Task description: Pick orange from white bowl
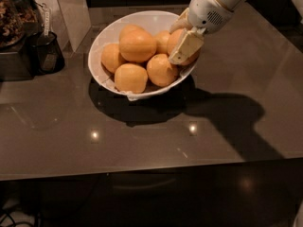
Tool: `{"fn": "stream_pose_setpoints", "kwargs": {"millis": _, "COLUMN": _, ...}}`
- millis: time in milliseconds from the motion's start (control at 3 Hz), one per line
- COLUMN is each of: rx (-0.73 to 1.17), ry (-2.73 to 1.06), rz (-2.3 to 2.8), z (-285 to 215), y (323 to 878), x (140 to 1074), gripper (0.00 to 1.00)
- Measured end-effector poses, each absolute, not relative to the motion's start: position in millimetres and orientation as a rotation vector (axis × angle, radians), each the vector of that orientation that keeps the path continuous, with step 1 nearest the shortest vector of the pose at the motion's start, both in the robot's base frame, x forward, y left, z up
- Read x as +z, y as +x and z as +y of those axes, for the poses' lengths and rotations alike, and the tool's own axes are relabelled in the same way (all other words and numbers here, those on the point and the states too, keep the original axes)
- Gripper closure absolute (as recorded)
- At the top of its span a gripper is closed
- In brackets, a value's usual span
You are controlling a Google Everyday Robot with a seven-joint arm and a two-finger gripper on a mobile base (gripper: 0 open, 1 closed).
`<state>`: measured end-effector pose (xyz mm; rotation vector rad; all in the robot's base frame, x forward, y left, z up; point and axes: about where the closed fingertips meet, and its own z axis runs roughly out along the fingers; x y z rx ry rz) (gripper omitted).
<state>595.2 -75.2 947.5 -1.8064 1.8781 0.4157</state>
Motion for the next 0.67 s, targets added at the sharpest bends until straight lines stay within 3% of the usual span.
{"fn": "stream_pose_setpoints", "kwargs": {"millis": 333, "rx": 0.416, "ry": -1.806, "rz": 1.878, "z": -75.2, "y": 595.2, "x": 947.5, "gripper": 0.89}}
{"fn": "stream_pose_setpoints", "kwargs": {"millis": 667, "rx": 0.415, "ry": -1.806, "rz": 1.878, "z": -75.1, "y": 595.2, "x": 947.6, "gripper": 1.00}}
